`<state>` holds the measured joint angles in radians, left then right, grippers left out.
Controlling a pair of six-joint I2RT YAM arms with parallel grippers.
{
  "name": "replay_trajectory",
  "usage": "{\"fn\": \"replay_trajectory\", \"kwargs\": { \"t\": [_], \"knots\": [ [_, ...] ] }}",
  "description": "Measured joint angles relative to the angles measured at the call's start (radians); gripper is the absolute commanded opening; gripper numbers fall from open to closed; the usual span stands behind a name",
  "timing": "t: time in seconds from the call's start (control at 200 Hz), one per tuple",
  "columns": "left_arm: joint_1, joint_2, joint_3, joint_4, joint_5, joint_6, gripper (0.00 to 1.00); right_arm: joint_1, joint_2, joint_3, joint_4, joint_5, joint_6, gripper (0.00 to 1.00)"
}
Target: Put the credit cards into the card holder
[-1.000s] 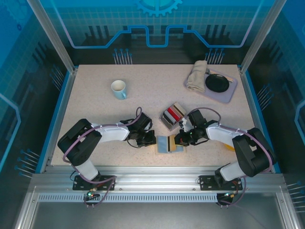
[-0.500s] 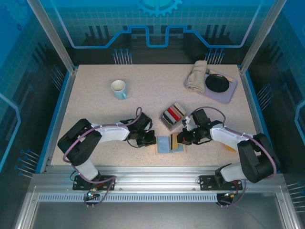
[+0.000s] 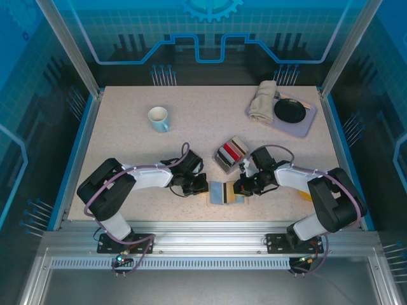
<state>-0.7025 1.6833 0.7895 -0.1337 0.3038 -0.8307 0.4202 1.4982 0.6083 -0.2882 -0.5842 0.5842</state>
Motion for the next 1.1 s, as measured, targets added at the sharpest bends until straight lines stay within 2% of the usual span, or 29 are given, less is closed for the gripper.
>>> {"fn": "replay_trajectory", "kwargs": {
  "t": [0.525,0.83,0.995,1.1],
  "knots": [
    [0.000,0.004,0.006,-0.008,0.003,0.000,0.06,0.034,-0.024,0.000,0.016,0.032,0.079,0.00],
    [0.001,0.005,0.006,-0.004,0.006,-0.001,0.05,0.103,-0.006,-0.032,0.136,0.043,0.176,0.03],
    [0.001,0.005,0.006,-0.004,0.006,-0.001,0.05,0.134,0.013,-0.017,0.144,0.062,0.195,0.09],
    [0.001,0.005,0.006,-0.004,0.006,-0.001,0.05,0.143,0.013,-0.010,0.138,0.084,0.203,0.19]
  ]
}}
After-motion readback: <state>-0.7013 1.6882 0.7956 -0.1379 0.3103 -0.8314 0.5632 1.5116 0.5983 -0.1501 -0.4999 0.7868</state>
